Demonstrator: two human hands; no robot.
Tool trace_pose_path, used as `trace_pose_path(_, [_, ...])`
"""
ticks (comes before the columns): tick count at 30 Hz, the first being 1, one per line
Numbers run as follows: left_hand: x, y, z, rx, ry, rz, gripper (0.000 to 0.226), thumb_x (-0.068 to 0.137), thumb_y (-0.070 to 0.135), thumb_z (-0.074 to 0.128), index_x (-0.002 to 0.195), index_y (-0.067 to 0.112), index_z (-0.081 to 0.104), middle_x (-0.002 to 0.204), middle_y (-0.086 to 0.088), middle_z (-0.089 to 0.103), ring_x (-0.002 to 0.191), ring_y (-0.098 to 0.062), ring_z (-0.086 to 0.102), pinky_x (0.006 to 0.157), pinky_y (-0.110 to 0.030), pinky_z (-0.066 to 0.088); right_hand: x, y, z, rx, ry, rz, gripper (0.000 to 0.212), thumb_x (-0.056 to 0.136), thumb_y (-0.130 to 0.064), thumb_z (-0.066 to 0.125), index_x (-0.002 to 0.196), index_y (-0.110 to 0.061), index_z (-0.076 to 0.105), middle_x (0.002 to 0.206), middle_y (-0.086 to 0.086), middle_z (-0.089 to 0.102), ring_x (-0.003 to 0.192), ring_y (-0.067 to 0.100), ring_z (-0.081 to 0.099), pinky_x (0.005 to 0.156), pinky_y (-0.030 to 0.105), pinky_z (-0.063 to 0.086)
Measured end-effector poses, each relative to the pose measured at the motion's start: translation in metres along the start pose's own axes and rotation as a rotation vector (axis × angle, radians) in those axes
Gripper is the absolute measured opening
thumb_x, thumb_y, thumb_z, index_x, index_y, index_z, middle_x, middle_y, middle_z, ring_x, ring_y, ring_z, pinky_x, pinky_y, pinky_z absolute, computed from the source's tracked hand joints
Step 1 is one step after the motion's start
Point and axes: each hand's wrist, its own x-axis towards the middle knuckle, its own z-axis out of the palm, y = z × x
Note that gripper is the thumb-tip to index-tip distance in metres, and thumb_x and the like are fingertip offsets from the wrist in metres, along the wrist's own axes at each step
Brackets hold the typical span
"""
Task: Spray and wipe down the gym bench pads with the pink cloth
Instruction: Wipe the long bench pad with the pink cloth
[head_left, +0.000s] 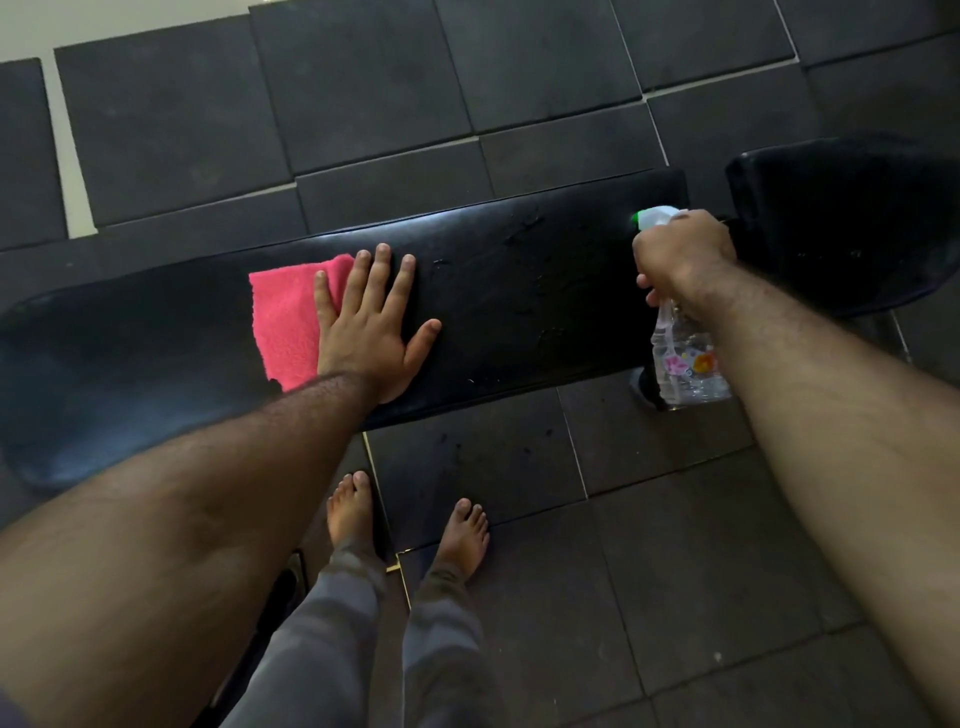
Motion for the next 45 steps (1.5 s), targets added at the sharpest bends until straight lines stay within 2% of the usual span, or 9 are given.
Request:
trace_pose_path(7, [0.000,-0.001,0.005,-0.020,0.033,0.007,0.085,0.105,0.073,0.033,0.176,0.029,0.018,0.185,-0.006,0.015,0.171,-0.029,0.010,0.133,-0.070,-0.001,-0.034,0.017,0.033,-0.023,-0.181,-0.003,0.047,0.091,-0.026,0.068,0.135,-0.011,0.061,0.081,0.004,0.079,0.050,0.020,0.074,0.051,0.032,0.059])
trace_pose_path(13, [0.000,-0.001,0.005,-0.019,0.032,0.006,0.086,0.104,0.073,0.034,0.176,0.028,0.019,0.185,-0.006,0.016,0.170,-0.030,0.012,0.133,-0.070,-0.001,-0.070,0.015,0.059,-0.077,-0.298,0.017,0.014,0.074,-0.022,0.060,0.087,-0.016,0.059,0.057,0.002,0.074,0.048,0.021,0.074,0.053,0.035,0.063])
trace_pose_path(19, [-0.001,0.000,0.003,-0.021,0.023,-0.003,0.086,0.104,0.074,0.034,0.176,0.029,0.019,0.185,-0.005,0.015,0.171,-0.029,0.010,0.133,-0.069,-0.002,-0.069,-0.033,0.066,-0.080,-0.326,-0.118,0.036,0.079,-0.028,0.064,0.110,-0.011,0.068,0.072,0.002,0.080,0.046,0.022,0.073,0.063,0.038,0.066])
trace_pose_path(28, [-0.003,0.003,-0.002,-0.025,0.015,0.000,0.088,0.103,0.076,0.032,0.176,0.028,0.021,0.185,-0.005,0.015,0.171,-0.029,0.012,0.133,-0.069,0.002,-0.087,-0.094,0.088,-0.170,-0.260,-0.195,0.028,0.091,-0.033,0.050,0.102,-0.011,0.063,0.070,0.005,0.078,0.042,0.020,0.071,0.061,0.031,0.060])
trace_pose_path(33, [-0.005,0.002,-0.009,-0.131,0.016,0.005,0.102,0.099,0.080,0.031,0.177,0.018,0.009,0.186,-0.003,0.012,0.172,-0.025,0.008,0.134,-0.067,-0.001,-0.086,-0.076,0.086,0.074,-0.211,-0.142,0.047,0.080,-0.024,0.059,0.126,-0.014,0.066,0.089,0.002,0.078,0.046,0.020,0.073,0.061,0.036,0.066])
trace_pose_path(37, [-0.013,0.000,-0.029,-0.359,0.076,0.077,0.109,0.099,0.084,0.028,0.174,0.004,0.022,0.182,-0.013,0.024,0.170,-0.032,0.015,0.135,-0.067,0.000,-0.092,-0.072,0.084,0.493,-0.195,-0.163,0.037,0.071,-0.014,0.061,0.104,-0.008,0.076,0.091,0.008,0.077,0.045,0.018,0.069,0.057,0.049,0.066])
trace_pose_path(39, [-0.020,0.002,-0.042,-0.544,0.099,0.193,0.113,0.101,0.087,0.029,0.168,-0.004,0.034,0.174,-0.021,0.039,0.164,-0.039,0.032,0.134,-0.064,0.019,-0.103,-0.076,0.085,0.724,-0.209,-0.198,0.035,0.061,-0.011,0.057,0.091,-0.009,0.076,0.089,0.007,0.075,0.041,0.020,0.062,0.044,0.035,0.055])
trace_pose_path(42, [-0.035,0.020,-0.063,-0.983,-0.054,0.158,0.102,0.095,0.076,0.069,0.161,0.001,0.049,0.155,-0.015,0.063,0.138,-0.029,0.065,0.117,-0.054,0.052,-0.121,-0.092,0.088,1.033,-0.250,-0.202,0.032,0.057,-0.008,0.055,0.084,-0.011,0.072,0.090,0.010,0.073,0.043,0.021,0.054,0.044,0.026,0.046])
trace_pose_path(45, [-0.039,0.026,-0.084,-1.037,-0.022,-0.053,0.092,0.075,0.050,0.099,0.149,0.013,0.060,0.132,0.003,0.074,0.119,-0.015,0.074,0.104,-0.047,0.060,-0.137,-0.109,0.093,1.148,-0.341,-0.164,0.040,0.058,-0.009,0.055,0.095,-0.008,0.069,0.099,0.012,0.074,0.045,0.022,0.054,0.051,0.028,0.047])
